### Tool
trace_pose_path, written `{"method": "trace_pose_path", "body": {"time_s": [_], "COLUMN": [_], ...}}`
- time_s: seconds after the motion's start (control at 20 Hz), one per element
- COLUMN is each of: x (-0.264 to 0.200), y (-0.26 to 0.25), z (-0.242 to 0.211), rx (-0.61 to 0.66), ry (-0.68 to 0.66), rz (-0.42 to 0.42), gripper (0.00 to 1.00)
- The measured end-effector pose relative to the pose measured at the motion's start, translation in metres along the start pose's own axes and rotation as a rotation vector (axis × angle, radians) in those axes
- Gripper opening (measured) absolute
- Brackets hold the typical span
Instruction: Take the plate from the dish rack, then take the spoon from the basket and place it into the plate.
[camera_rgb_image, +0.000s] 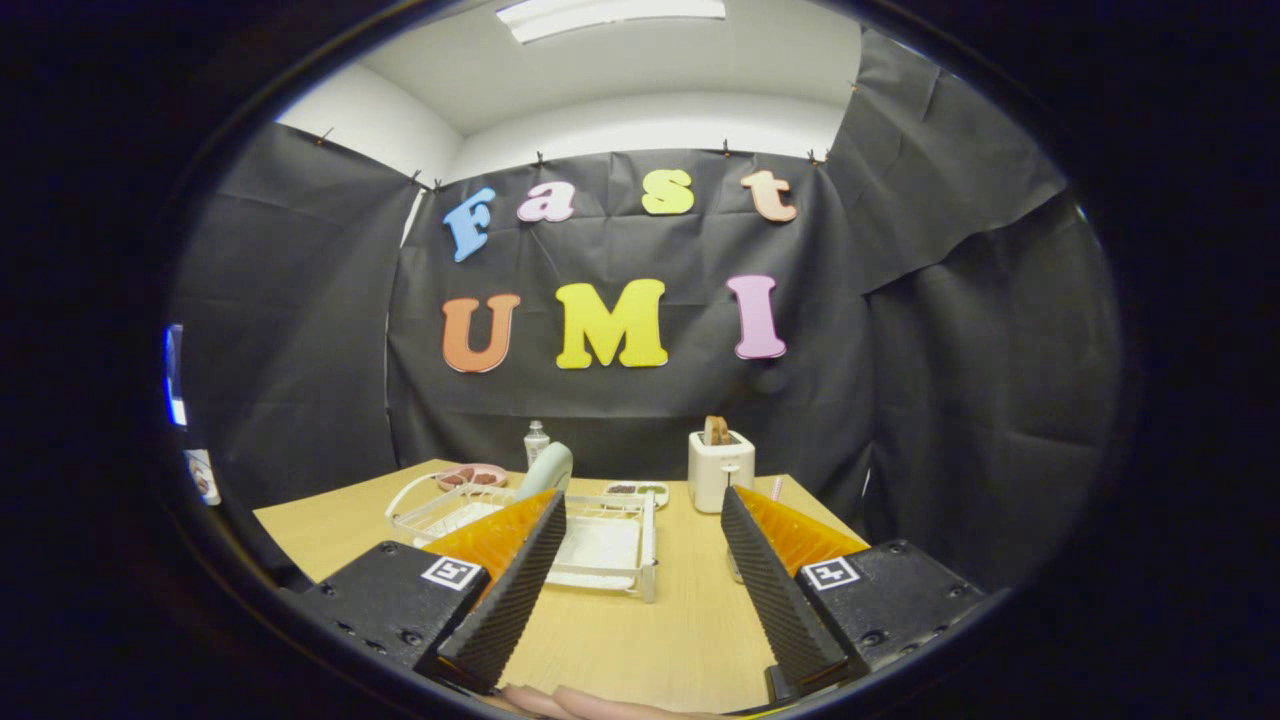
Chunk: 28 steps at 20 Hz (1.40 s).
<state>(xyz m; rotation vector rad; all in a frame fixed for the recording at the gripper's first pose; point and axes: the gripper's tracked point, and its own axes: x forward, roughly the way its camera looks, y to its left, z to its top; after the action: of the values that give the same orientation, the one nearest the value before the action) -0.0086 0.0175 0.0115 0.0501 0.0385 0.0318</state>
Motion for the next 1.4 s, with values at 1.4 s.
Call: {"method": "trace_pose_path", "body": {"time_s": [1.4], "x": [0.266], "y": [0.143], "z": [0.015], "rx": [-0.275], "ry": [0.932], "rz": [0.005], "gripper": [0.98]}}
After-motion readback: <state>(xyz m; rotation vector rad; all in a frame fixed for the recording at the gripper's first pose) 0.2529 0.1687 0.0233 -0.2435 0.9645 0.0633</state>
